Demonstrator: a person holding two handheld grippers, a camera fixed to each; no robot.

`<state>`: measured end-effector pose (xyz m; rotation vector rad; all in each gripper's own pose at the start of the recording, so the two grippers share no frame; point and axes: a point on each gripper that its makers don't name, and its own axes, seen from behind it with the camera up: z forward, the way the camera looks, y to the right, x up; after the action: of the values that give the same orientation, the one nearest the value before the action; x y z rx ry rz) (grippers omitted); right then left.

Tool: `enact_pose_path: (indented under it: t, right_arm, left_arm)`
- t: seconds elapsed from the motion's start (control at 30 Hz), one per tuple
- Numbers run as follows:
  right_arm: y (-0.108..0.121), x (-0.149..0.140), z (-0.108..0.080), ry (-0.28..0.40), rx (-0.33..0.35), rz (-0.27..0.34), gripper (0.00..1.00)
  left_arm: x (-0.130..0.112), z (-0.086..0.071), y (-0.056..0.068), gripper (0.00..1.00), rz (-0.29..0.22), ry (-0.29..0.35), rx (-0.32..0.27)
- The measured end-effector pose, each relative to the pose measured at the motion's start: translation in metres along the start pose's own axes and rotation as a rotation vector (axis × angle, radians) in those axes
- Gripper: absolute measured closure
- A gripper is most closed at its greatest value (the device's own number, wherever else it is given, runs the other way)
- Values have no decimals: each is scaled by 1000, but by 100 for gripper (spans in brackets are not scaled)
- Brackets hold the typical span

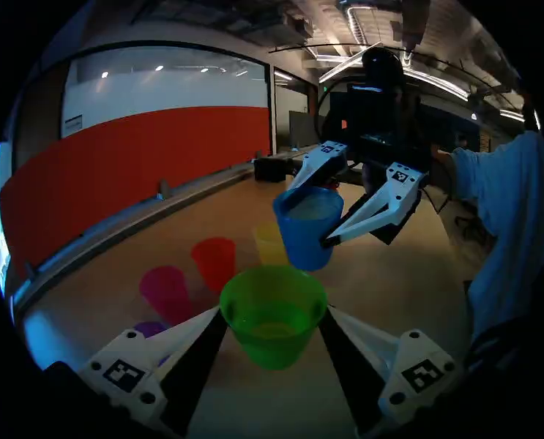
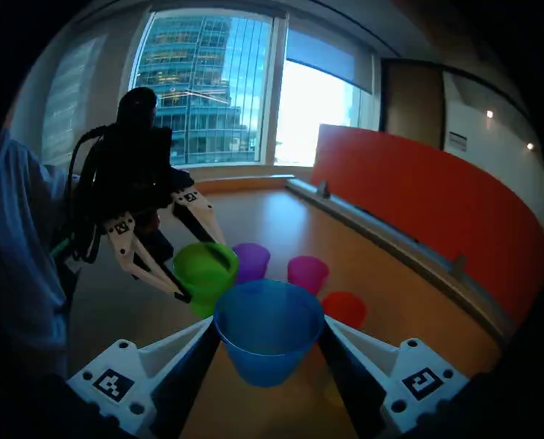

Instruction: Pour water

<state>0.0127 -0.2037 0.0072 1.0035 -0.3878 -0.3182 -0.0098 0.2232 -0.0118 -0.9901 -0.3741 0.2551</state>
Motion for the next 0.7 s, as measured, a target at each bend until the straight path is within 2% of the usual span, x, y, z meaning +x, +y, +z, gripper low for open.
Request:
enact_pose_path:
  t: [0.3,0.7]
  right_arm:
    - [-6,-28,13,-51,25,3,8]
    - [-16,-57,28,-107,64,2,8]
  left_arm:
    - [-25,9,1,15,7,-54,-11]
    - [-49,19,6,14,-18,-109,-38]
